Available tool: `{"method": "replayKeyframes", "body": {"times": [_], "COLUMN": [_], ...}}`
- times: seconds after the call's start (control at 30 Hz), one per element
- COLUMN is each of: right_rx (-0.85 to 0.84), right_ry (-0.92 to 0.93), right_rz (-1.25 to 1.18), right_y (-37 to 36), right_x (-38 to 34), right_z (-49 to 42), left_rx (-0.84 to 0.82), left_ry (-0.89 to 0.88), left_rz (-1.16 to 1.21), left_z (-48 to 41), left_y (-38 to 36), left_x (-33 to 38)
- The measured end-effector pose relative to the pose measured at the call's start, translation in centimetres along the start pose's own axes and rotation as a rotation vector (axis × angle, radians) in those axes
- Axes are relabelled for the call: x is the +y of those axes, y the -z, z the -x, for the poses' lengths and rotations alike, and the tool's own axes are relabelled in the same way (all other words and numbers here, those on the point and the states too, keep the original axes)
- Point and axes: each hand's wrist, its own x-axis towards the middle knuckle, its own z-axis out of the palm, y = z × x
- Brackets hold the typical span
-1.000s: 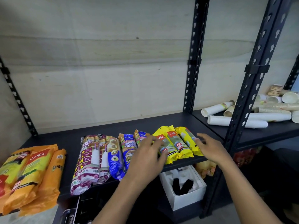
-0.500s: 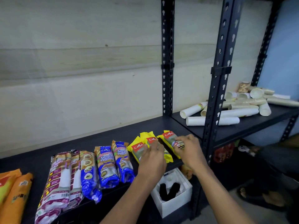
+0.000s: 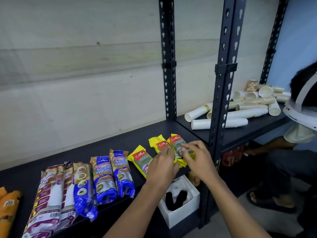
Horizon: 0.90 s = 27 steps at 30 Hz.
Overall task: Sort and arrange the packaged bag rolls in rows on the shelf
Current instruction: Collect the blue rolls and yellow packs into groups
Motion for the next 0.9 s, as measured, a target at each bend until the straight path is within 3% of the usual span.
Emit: {"method": "replayKeyframes", "body": {"times": [0.2,0.33,0.5,0.77,0.9], "right_rx": [-0.063,-0.298,-0.505,-0.513,-0.505], "right_ry": [-0.029,-0.04,0.009,0.06,0.083], "right_rz": [-0.036,0.021,0.116,0.15,0.175], "right_y": [0.5,0.9,1.4,2.0,1.5], "right_x": [-0.1,-0.7,-1.3,-1.4,-1.3], "right_z": [0.0,-0.6,-1.5,-0.7,-0.4], "left_rx": [-0.077,-0.153,-0.254,0.019,-0.038], "left_ry": [0.018,0.183,0.247,0.087,0.112], "left_rz": [0.045,0.026,-0.054,0.089,0.191], "left_z": [0.7,3.5,6.1,4.3,3.9], "left_y": [1.1,2.3,1.6,-0.2,-0.3], "left_x": [-0.6,-1.2,-0.5,-2.4,-2.7]}}
